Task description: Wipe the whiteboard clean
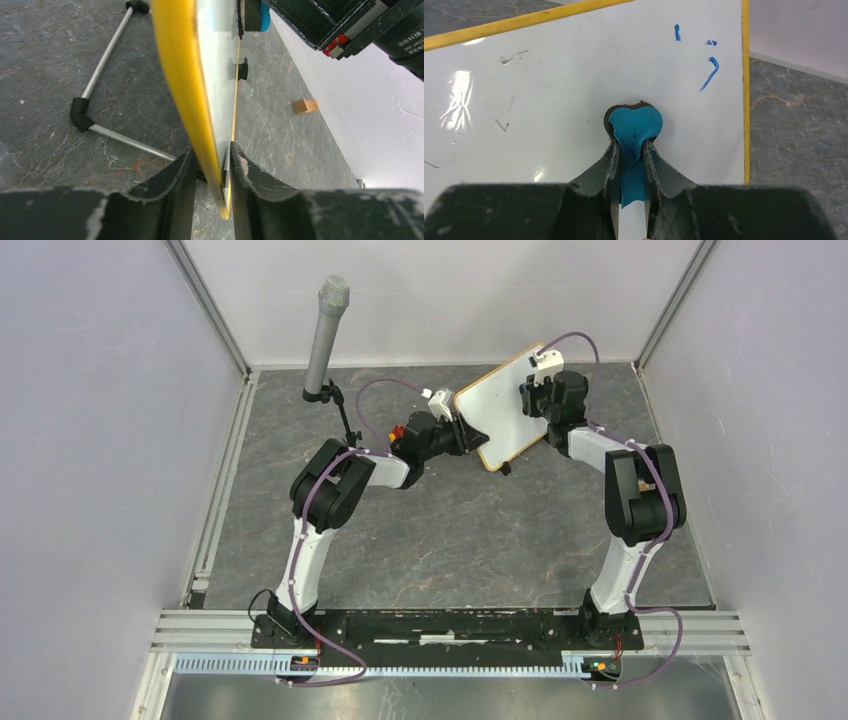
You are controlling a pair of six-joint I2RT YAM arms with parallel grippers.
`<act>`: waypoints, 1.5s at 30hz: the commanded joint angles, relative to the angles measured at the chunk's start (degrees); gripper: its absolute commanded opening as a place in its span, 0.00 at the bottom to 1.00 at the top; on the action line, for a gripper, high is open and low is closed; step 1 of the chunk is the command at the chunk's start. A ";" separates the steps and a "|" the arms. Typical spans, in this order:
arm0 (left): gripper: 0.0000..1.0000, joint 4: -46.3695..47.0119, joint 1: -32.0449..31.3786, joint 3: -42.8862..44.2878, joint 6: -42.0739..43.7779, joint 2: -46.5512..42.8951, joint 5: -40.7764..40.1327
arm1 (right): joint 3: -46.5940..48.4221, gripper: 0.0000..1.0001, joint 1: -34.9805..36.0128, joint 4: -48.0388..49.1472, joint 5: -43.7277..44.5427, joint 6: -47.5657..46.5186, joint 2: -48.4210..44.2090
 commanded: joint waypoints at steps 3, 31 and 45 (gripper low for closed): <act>0.25 -2.05 -0.53 2.51 -0.68 1.24 -0.39 | 0.93 0.08 5.23 -0.25 -3.78 -6.32 -1.65; 0.02 -4.62 0.35 -5.34 -3.34 -3.95 9.79 | 12.91 0.08 -3.08 -7.91 5.04 8.20 6.38; 0.02 -11.52 0.44 -1.18 1.34 -3.07 13.07 | 30.84 0.08 -1.10 -13.88 -1.65 14.89 14.68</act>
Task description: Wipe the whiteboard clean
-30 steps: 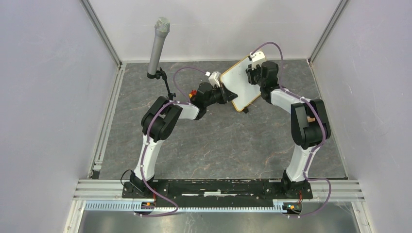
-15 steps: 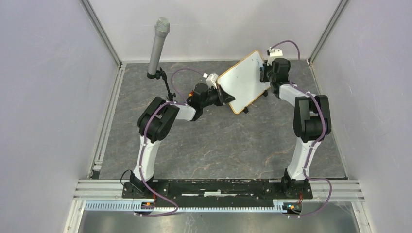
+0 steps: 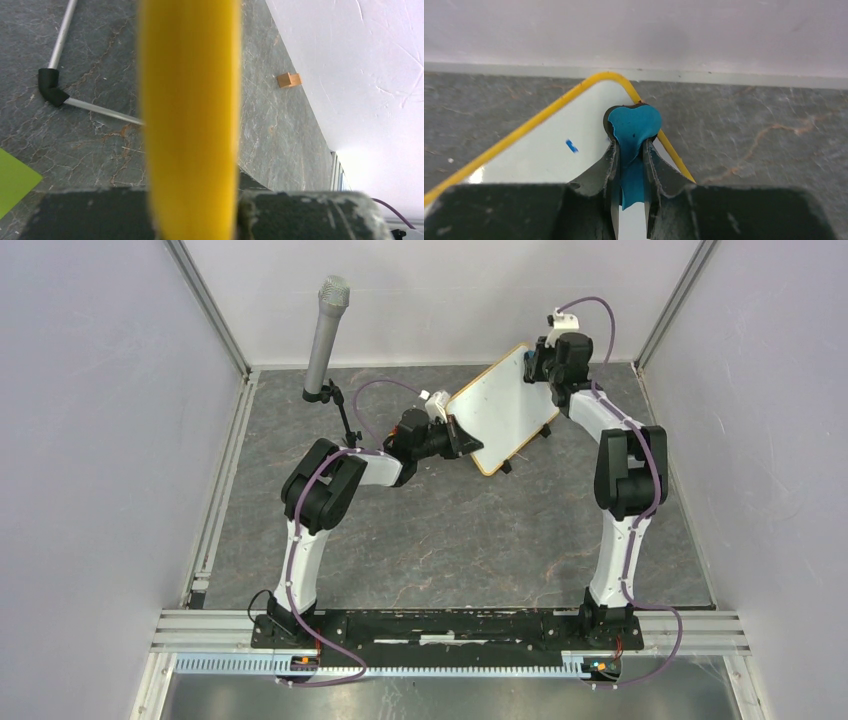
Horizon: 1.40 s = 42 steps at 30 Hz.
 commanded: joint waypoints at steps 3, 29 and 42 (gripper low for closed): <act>0.02 -7.56 -0.88 0.80 4.24 -0.78 5.06 | 7.93 0.08 2.83 -2.62 0.48 2.39 3.52; 0.02 -9.53 -0.78 1.63 6.35 -0.91 6.03 | 2.77 0.08 2.95 -2.73 -1.98 -2.96 0.92; 0.02 -10.46 -0.78 2.26 6.94 -0.55 6.59 | 11.05 0.08 7.36 -8.78 -8.06 -7.64 2.87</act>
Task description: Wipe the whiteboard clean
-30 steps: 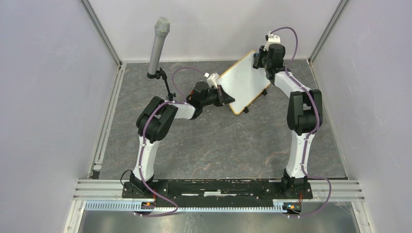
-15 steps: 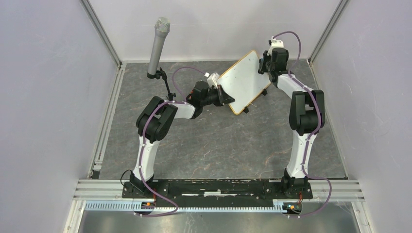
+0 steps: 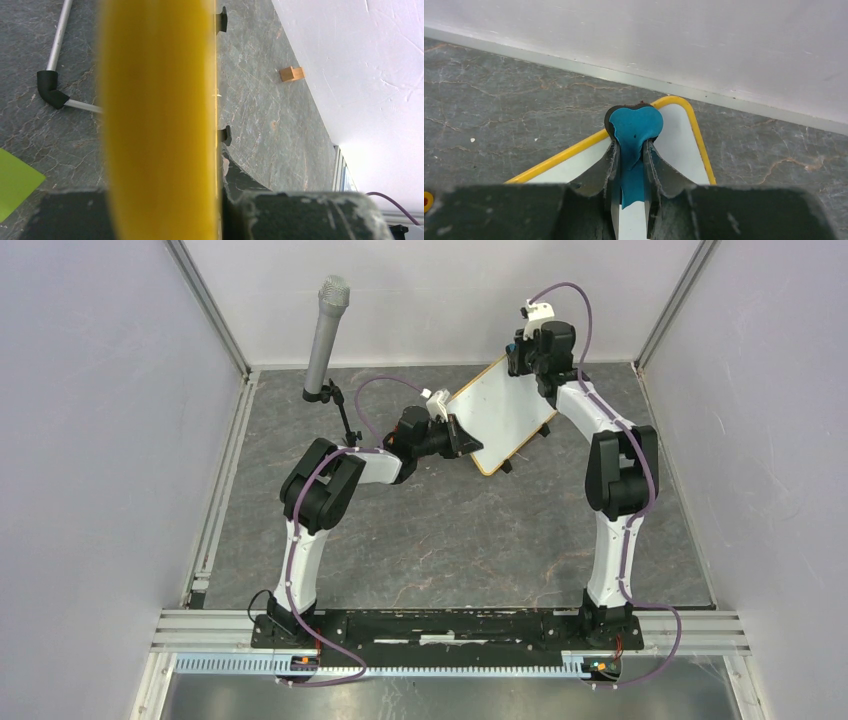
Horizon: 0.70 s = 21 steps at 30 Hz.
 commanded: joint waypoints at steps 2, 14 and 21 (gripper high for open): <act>0.02 -6.25 -1.07 0.66 4.90 -0.24 4.69 | 2.06 0.08 3.11 -1.80 -6.03 -1.45 1.15; 0.02 -6.10 -0.98 0.58 4.81 -0.22 4.71 | -4.51 0.07 -2.58 -0.09 -1.39 3.95 0.28; 0.02 -6.09 -0.98 0.50 4.83 -0.35 4.75 | -5.89 0.07 -2.34 -0.28 -2.16 2.55 0.00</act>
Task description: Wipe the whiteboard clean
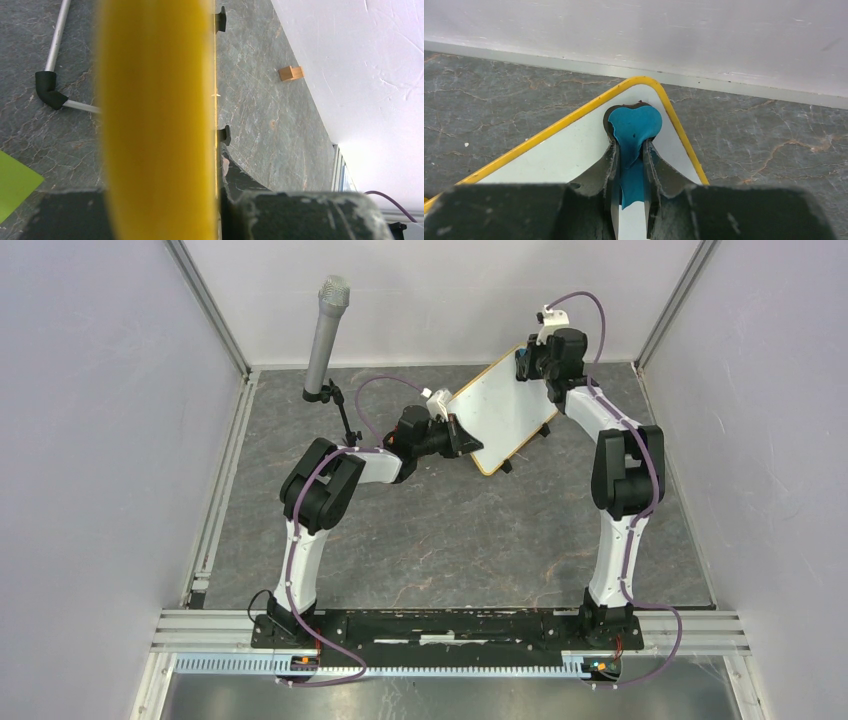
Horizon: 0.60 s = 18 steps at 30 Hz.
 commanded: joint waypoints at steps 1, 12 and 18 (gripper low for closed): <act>0.02 -5.68 -1.04 0.24 4.77 -0.38 4.34 | -1.77 0.07 0.58 -3.98 -1.20 -2.15 0.23; 0.02 -5.58 -1.04 0.36 4.60 -0.03 4.43 | -5.51 0.07 8.15 -6.69 -5.03 -14.75 -2.52; 0.02 -5.51 -1.09 0.37 4.49 0.06 4.21 | -16.58 0.07 7.43 -2.08 -2.35 -9.71 -9.95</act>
